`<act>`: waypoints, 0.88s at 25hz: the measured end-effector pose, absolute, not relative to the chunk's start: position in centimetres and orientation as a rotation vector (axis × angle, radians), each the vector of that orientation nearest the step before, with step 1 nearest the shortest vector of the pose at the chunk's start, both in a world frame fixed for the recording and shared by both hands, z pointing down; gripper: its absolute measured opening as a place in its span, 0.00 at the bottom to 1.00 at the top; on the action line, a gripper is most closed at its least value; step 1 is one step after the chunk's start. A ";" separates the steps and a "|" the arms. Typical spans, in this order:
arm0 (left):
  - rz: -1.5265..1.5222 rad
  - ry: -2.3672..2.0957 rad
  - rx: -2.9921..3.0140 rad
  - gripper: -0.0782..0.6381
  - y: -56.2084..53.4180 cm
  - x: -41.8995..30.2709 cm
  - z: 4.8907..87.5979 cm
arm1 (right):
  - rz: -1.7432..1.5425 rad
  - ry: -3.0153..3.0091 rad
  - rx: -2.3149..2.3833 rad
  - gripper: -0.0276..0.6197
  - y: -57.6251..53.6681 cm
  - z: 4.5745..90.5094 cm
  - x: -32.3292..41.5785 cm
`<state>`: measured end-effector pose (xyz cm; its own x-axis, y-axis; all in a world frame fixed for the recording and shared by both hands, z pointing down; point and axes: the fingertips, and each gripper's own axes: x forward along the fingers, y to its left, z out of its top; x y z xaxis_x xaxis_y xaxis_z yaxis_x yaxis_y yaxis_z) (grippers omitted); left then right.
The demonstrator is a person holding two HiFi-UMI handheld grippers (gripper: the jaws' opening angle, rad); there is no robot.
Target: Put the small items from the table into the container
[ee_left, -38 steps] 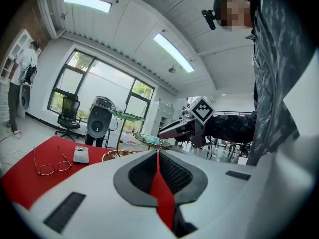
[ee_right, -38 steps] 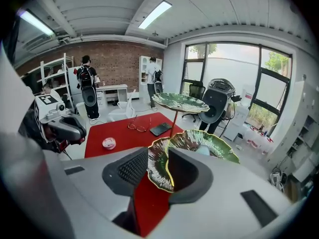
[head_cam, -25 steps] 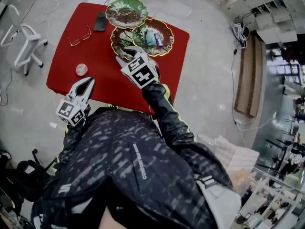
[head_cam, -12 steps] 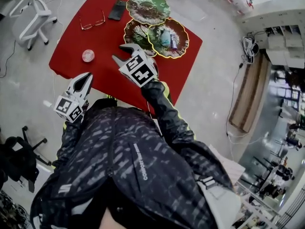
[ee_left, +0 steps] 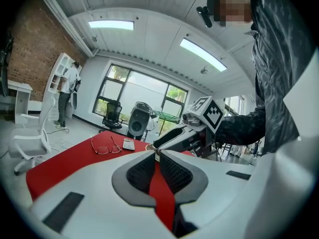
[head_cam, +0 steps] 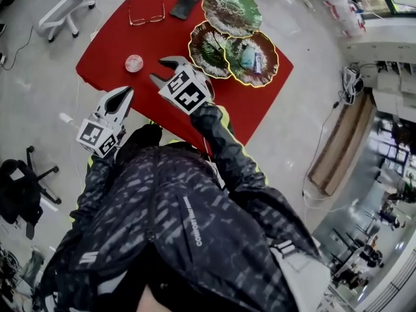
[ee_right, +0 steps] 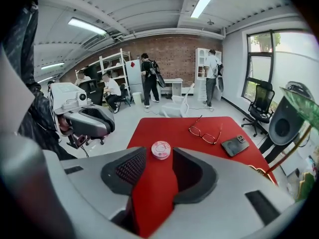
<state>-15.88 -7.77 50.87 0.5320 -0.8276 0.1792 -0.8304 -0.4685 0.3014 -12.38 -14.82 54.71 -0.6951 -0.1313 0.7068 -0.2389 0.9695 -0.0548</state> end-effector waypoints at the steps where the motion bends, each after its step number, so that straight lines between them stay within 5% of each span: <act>1: 0.018 -1.373 2.422 0.13 -7.8 -16.0 51.0 | 0.186 -2.342 0.240 0.28 -14.7 55.2 -12.8; 22: 0.044 -1.456 2.359 0.22 -9.2 -20.9 54.7 | 0.161 -2.225 0.020 0.42 -14.2 64.2 -19.5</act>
<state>-20.91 -9.23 54.73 0.4665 -0.8578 0.2156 -0.8694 -0.3998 0.2904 -19.53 -14.17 64.22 -0.6133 0.0430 0.7887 -0.0712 0.9914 -0.1095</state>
